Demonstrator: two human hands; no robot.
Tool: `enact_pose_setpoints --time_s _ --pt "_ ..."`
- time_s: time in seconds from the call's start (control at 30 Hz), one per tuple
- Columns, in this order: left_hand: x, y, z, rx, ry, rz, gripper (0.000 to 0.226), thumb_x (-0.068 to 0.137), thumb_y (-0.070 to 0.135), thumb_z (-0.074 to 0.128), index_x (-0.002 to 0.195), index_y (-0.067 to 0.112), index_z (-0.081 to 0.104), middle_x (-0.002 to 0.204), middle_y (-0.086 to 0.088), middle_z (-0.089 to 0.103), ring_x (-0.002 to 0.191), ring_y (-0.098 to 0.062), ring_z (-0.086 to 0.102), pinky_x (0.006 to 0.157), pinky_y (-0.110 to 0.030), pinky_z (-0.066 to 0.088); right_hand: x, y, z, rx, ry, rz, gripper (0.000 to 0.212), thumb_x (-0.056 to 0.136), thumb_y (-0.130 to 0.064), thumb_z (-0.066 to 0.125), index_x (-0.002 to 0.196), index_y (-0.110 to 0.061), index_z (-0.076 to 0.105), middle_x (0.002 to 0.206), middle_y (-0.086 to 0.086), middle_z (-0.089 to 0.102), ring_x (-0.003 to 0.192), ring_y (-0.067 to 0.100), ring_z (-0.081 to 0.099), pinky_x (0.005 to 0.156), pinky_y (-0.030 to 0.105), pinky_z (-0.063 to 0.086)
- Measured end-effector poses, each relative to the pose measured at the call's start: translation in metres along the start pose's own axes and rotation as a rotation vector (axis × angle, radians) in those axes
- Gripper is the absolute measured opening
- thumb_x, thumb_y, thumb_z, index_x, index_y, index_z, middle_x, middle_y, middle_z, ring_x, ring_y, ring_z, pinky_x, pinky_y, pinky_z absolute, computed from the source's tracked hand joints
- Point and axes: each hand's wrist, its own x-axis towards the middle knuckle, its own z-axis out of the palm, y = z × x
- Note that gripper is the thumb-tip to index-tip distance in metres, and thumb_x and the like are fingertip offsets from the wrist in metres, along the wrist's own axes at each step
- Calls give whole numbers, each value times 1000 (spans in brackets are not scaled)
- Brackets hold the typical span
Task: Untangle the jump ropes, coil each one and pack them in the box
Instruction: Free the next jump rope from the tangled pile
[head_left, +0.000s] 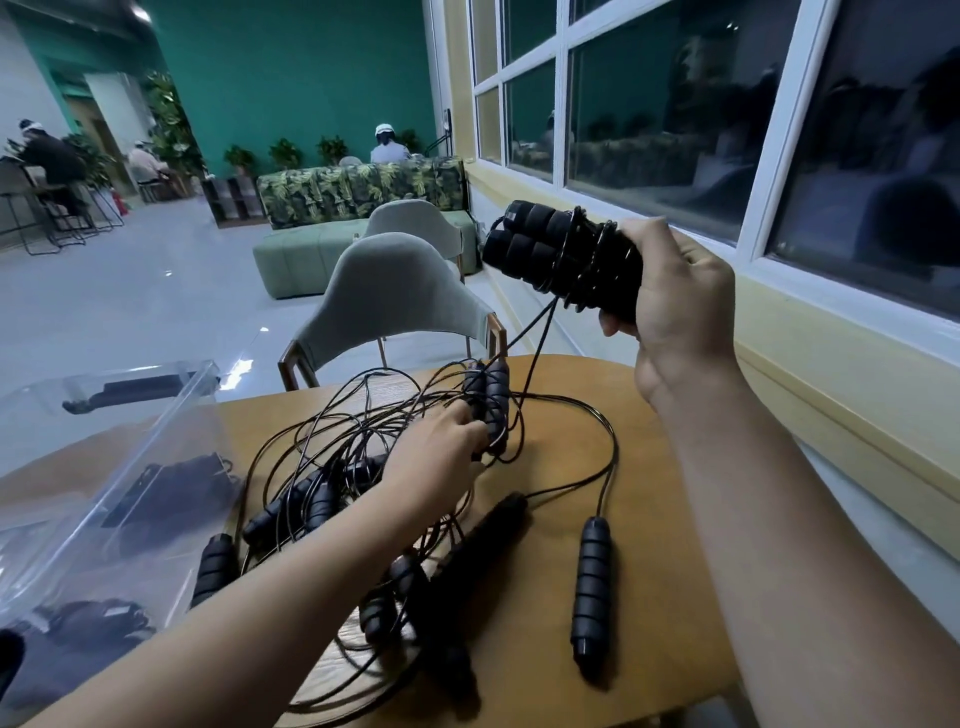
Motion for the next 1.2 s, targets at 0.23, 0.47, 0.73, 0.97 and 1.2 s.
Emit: enact_pose_setpoints --time_s 0.23,0.47,0.73,0.97,1.2 --pt "7 -26 -20 -666 -41 -460 6 105 17 62 107 19 68 90 3 76 77 -15 76 56 -18 52 4 -6 -6 25 69 -13 37 97 -22 70 61 -18 62 64 8 50 52 26 47 43 31 40" --pt "6 -51 -25 -890 200 -628 24 105 11 60 125 18 51 98 -11 72 76 -21 79 75 -45 66 3 -2 -5 -20 32 1 31 97 -20 68 67 -14 63 66 7 52 53 25 48 42 30 40" --pt "15 -2 -36 -300 440 -109 32 84 18 79 111 20 62 115 3 49 90 -16 53 70 -35 50 -2 0 -1 -44 -25 -10 33 99 -23 68 69 -10 62 63 9 49 47 26 48 44 33 40" --pt "38 35 -41 -366 53 61 59 86 37 65 141 31 45 139 10 62 128 -12 54 115 -43 39 -4 0 0 -30 -51 -14 30 100 -22 68 79 -1 69 65 9 51 50 24 50 42 31 41" --pt "44 19 -27 -334 -53 45 11 97 36 69 101 31 60 109 13 67 105 -11 62 92 -33 52 -2 1 -1 -18 -34 -5 33 99 -22 69 80 4 69 65 10 50 52 27 48 41 30 41"
